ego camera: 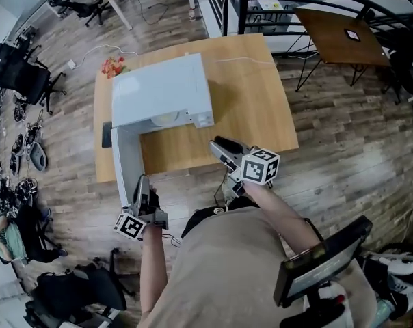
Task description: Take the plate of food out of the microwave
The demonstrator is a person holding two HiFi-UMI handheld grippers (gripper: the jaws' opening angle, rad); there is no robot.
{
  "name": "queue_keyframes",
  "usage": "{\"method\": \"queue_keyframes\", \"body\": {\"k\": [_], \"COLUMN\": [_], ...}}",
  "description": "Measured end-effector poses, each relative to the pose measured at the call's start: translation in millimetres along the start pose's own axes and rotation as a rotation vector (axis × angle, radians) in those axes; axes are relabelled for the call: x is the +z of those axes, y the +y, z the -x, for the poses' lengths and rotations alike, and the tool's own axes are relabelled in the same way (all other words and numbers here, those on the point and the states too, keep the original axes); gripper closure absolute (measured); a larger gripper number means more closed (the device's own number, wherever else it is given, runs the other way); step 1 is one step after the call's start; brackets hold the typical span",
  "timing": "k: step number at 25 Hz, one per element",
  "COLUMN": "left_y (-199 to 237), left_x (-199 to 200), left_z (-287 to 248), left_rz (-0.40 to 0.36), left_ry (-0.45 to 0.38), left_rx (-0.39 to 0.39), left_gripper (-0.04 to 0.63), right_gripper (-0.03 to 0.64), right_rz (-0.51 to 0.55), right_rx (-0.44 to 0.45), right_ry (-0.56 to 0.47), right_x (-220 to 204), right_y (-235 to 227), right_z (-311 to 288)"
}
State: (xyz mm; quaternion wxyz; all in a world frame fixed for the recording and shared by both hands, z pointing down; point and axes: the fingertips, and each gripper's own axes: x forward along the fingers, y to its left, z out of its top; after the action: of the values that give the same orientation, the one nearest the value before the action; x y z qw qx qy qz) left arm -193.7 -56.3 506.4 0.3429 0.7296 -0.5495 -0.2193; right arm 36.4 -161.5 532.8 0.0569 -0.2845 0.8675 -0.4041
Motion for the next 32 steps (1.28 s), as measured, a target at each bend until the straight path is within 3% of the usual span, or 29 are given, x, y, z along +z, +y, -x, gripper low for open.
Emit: {"method": "queue_keyframes", "body": {"k": [7, 10, 14, 23, 32], "left_y": [-9, -4, 4, 40, 82], "left_x": [-19, -21, -6, 13, 32], "left_z": [-12, -12, -14, -37, -68], "left_rz": [-0.011, 0.018, -0.024, -0.069, -0.163], "left_ry": [0.011, 0.004, 0.009, 0.085, 0.176], "left_rx": [0.047, 0.052, 0.053, 0.037, 0.022], "left_gripper": [0.590, 0.589, 0.589, 0.589, 0.589], "right_gripper": [0.483, 0.483, 0.483, 0.483, 0.483], "right_rz": [-0.023, -0.035, -0.042, -0.062, -0.230], "right_rx": [0.030, 0.032, 0.018, -0.050, -0.179], "right_ry": [0.074, 0.081, 0.098, 0.130, 0.112], "right_x": [-3, -6, -13, -31, -71], "right_y": [-16, -19, -19, -19, -55], "right_z": [-11, -17, -31, -73, -151]}}
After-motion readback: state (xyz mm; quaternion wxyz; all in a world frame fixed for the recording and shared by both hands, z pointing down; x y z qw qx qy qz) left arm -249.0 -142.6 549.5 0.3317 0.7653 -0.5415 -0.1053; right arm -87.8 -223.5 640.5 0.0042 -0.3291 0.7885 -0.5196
